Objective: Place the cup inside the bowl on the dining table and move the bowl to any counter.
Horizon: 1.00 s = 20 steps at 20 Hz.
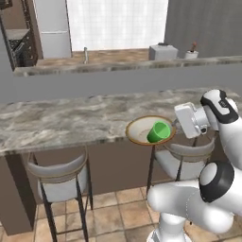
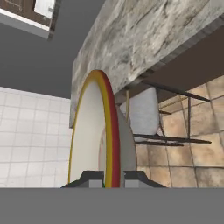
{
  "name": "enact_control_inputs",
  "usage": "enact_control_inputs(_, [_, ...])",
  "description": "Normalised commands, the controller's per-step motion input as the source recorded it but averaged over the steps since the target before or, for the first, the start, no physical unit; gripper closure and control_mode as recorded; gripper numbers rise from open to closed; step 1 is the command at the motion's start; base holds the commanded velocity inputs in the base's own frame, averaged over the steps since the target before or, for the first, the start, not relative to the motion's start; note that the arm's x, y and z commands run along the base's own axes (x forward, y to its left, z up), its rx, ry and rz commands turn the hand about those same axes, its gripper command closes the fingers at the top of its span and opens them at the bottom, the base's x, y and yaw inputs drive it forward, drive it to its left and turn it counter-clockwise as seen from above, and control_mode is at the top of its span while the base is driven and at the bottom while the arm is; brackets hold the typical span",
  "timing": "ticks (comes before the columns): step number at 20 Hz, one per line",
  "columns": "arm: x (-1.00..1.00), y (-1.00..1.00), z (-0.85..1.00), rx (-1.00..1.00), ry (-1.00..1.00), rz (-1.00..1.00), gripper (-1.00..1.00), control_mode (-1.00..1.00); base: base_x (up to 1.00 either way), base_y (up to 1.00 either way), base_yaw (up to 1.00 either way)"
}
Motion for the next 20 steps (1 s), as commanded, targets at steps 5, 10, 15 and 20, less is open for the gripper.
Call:
enact_control_inputs(5, [0.0, 0.0, 0.0, 0.0, 0.0, 0.0, 1.0, 1.0, 0.0, -0.83, 0.0])
enact_control_inputs(10, [0.0, 0.0, 0.0, 0.0, 0.0, 0.0, 1.0, 1.0, 0.0, -0.78, 0.0])
enact_control_inputs(15, [0.0, 0.0, 0.0, 0.0, 0.0, 0.0, 1.0, 1.0, 0.0, -0.69, 0.0])
enact_control_inputs(20, [0.0, 0.0, 0.0, 0.0, 0.0, 0.0, 1.0, 1.0, 0.09, -0.68, 0.0])
